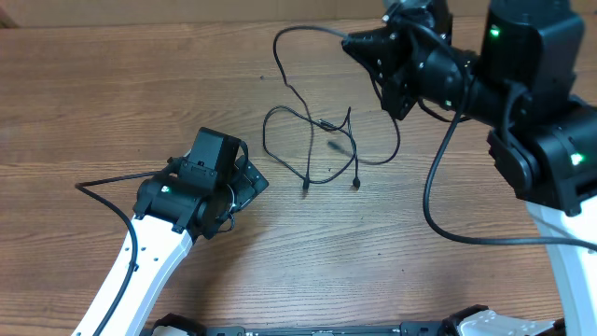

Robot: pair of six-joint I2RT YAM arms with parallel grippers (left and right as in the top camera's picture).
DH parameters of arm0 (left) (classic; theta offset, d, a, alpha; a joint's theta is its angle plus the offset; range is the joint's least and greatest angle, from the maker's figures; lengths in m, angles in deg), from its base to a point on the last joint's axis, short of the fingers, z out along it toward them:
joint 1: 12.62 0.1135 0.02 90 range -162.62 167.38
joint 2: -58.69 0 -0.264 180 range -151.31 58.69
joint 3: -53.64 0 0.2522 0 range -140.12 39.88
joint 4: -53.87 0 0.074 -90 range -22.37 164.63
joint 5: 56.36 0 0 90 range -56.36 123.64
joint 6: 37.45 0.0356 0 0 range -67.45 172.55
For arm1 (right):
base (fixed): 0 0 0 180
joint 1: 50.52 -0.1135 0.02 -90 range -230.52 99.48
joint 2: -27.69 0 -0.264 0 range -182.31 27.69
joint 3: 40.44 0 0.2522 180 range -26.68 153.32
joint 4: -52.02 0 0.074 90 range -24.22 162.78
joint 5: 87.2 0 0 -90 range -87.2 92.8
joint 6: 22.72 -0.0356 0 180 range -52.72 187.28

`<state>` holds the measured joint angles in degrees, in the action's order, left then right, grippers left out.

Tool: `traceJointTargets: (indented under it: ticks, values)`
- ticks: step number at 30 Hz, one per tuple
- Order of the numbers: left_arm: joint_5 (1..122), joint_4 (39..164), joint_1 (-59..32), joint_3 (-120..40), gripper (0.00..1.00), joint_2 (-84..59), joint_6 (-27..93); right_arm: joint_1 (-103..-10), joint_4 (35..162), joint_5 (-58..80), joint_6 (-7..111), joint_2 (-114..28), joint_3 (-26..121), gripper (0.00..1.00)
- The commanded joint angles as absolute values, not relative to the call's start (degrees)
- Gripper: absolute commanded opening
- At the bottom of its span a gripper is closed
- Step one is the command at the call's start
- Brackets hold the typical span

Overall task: Untangle cables
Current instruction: 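Lift the black cable with the right gripper and carry it off to the right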

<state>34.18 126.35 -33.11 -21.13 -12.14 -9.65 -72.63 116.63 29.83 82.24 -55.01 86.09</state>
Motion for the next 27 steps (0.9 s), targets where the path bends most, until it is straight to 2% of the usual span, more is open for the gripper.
traceJointTargets:
  ticks: [1,5,10,18,22,27]
  values:
    - [33.04,126.31,-32.89,-21.13,1.00,-11.35,-9.16,-72.60,111.67,29.74,80.43,-51.77,87.09,0.04]
    - [33.04,126.31,-32.89,-21.13,1.00,-11.35,-9.14,-72.63,107.86,24.82,80.34,-50.31,87.09,0.04]
    - [33.04,126.31,-32.89,-21.13,1.00,-11.35,-9.14,-72.56,105.29,12.17,77.78,-48.99,87.09,0.04]
    - [33.04,126.31,-32.89,-21.13,1.00,-11.35,-9.14,-70.79,102.92,-14.04,78.02,-48.60,87.09,0.04]
    - [33.04,126.31,-32.89,-21.13,1.00,-11.35,-9.16,-65.50,102.23,-20.44,78.28,-48.60,87.09,0.04]
    - [33.04,126.29,-32.89,-21.13,1.00,-11.35,-9.14,-56.69,102.33,-20.49,78.22,-49.45,87.01,0.04]
